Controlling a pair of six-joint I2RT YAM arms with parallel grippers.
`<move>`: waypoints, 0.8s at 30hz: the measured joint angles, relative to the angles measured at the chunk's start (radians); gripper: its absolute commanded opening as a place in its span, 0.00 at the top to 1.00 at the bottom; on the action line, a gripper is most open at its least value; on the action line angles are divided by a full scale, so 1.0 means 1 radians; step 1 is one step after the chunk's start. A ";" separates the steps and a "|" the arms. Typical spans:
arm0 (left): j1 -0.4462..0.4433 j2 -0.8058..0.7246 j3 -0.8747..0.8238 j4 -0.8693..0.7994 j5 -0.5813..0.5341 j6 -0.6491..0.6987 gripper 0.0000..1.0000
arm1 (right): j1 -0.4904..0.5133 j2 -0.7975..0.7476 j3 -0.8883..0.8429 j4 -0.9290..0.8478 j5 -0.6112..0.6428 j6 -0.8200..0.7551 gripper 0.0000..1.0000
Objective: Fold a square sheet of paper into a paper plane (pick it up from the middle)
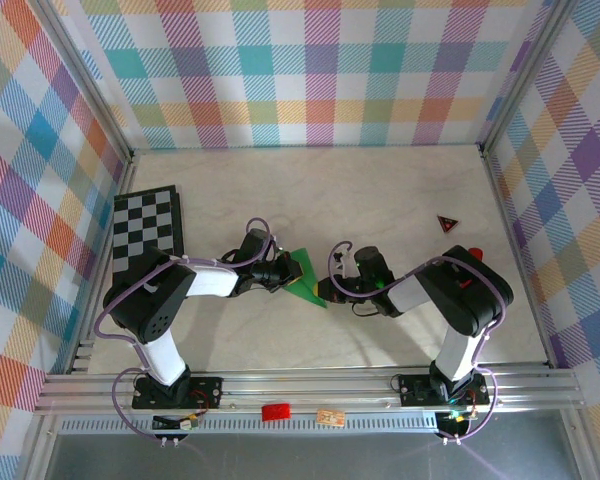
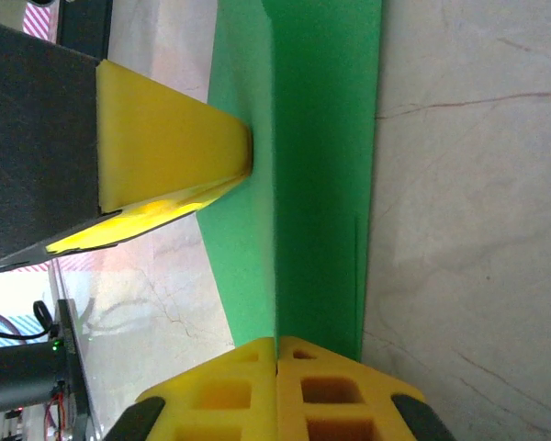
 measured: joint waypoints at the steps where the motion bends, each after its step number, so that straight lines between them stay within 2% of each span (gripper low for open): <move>1: 0.000 0.000 0.000 0.000 0.000 0.000 0.93 | -0.001 0.001 0.003 -0.006 -0.005 0.003 0.93; 24: -0.002 0.035 0.029 0.011 -0.001 0.001 0.93 | -0.013 0.006 0.025 -0.050 -0.032 0.021 0.93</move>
